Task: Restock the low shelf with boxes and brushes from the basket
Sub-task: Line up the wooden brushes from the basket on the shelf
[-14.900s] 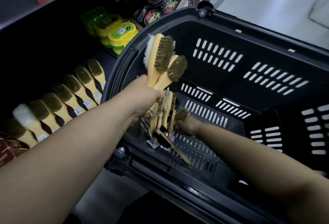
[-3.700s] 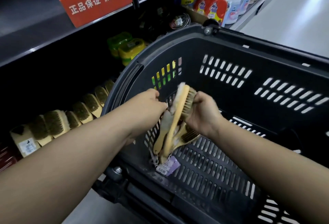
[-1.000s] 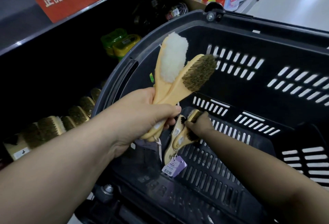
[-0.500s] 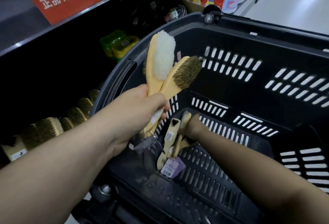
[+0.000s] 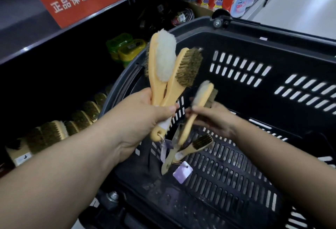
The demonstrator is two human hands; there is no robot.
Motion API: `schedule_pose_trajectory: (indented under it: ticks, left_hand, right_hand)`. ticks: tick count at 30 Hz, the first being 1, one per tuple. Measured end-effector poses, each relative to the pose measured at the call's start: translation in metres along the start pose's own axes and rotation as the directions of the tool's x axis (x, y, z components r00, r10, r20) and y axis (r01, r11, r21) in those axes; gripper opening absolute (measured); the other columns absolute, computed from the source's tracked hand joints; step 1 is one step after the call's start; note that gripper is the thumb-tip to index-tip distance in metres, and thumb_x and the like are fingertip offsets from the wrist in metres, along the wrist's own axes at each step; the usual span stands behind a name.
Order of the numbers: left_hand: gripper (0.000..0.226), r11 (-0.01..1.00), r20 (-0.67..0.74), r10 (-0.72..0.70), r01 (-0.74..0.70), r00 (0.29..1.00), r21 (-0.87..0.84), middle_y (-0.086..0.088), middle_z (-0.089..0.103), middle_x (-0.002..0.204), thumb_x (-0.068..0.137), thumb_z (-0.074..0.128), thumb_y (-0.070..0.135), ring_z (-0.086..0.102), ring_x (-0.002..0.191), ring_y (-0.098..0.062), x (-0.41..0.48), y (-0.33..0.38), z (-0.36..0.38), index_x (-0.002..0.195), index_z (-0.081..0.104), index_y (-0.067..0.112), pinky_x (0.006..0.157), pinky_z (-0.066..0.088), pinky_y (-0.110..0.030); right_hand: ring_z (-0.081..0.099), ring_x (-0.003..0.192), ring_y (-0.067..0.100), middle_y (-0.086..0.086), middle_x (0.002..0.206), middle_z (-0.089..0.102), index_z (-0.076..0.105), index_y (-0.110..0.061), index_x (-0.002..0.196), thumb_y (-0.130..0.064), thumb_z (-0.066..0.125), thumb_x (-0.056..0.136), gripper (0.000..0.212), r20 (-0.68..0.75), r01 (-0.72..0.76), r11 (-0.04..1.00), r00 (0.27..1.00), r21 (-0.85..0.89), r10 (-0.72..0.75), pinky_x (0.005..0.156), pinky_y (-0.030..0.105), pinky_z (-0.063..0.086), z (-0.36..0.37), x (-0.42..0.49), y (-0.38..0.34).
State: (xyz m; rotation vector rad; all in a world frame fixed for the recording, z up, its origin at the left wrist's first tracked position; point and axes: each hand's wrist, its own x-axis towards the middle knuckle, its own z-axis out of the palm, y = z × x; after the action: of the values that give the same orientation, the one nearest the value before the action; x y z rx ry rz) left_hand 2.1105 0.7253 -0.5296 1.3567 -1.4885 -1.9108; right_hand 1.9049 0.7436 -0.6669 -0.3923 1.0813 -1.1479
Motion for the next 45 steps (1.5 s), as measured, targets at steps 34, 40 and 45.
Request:
schedule_pose_trajectory:
  ticks: [34, 40, 45]
  left_hand:
    - [0.034, 0.996, -0.080, 0.081, -0.078, 0.993, 0.035, 0.010, 0.046, 0.042, 0.081, 0.069, 0.022, 0.037, 0.035, -0.004, -0.001, -0.001, 0.013, 0.109, 0.053, 0.011, 0.036, 0.033, -0.017]
    - [0.034, 0.996, -0.072, 0.059, -0.054, 0.996, 0.065, 0.010, 0.046, 0.043, 0.079, 0.069, 0.024, 0.038, 0.034, -0.003, 0.002, 0.001, 0.013, 0.107, 0.055, 0.011, 0.036, 0.033, -0.018]
    - [0.037, 0.990, -0.091, 0.056, -0.043, 0.994, 0.135, 0.004, 0.062, 0.066, 0.076, 0.071, 0.028, 0.054, 0.049, -0.006, 0.000, 0.002, 0.011, 0.108, 0.055, 0.019, 0.042, 0.040, -0.021]
  right_hand:
    - [0.060, 0.083, 0.015, 0.009, 0.100, 0.066, 0.064, -0.015, 0.098, -0.018, 0.062, 0.088, 0.011, 0.014, -0.035, 0.595, 0.997, -0.803, 0.078, 0.081, 0.034, 0.052, 0.004, 0.009, 0.012]
    - [0.050, 0.117, 0.036, 0.020, 0.136, 0.040, 0.014, -0.001, 0.141, -0.033, 0.061, 0.088, 0.078, -0.407, -0.373, 0.368, 0.913, -0.852, -0.016, 0.092, 0.039, 0.042, 0.012, 0.058, 0.091]
    - [0.046, 0.119, 0.039, 0.021, 0.146, 0.010, 0.000, -0.010, 0.147, -0.007, 0.069, 0.078, 0.098, -0.452, -0.293, 0.500, 0.861, -0.815, -0.232, 0.101, 0.040, 0.039, 0.019, 0.064, 0.118]
